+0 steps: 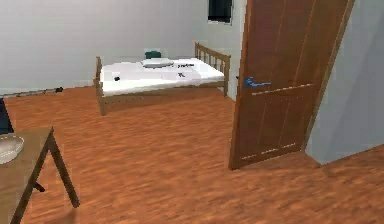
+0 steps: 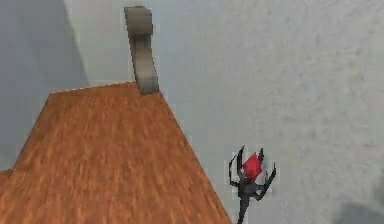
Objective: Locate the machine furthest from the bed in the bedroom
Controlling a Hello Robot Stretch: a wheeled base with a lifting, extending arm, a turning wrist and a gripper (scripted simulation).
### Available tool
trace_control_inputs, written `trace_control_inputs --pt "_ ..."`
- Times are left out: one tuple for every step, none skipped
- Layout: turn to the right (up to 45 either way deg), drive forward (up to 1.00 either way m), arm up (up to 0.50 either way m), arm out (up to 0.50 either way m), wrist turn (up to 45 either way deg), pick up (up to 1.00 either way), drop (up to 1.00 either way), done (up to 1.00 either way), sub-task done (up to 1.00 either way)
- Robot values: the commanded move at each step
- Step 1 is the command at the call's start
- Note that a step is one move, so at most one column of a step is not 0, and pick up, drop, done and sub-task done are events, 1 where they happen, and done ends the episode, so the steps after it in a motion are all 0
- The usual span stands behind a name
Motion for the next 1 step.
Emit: trace_control_inputs --pt "0.0 1.00 0.00 0.00 0.0 0.00 0.00 0.00 0.00"
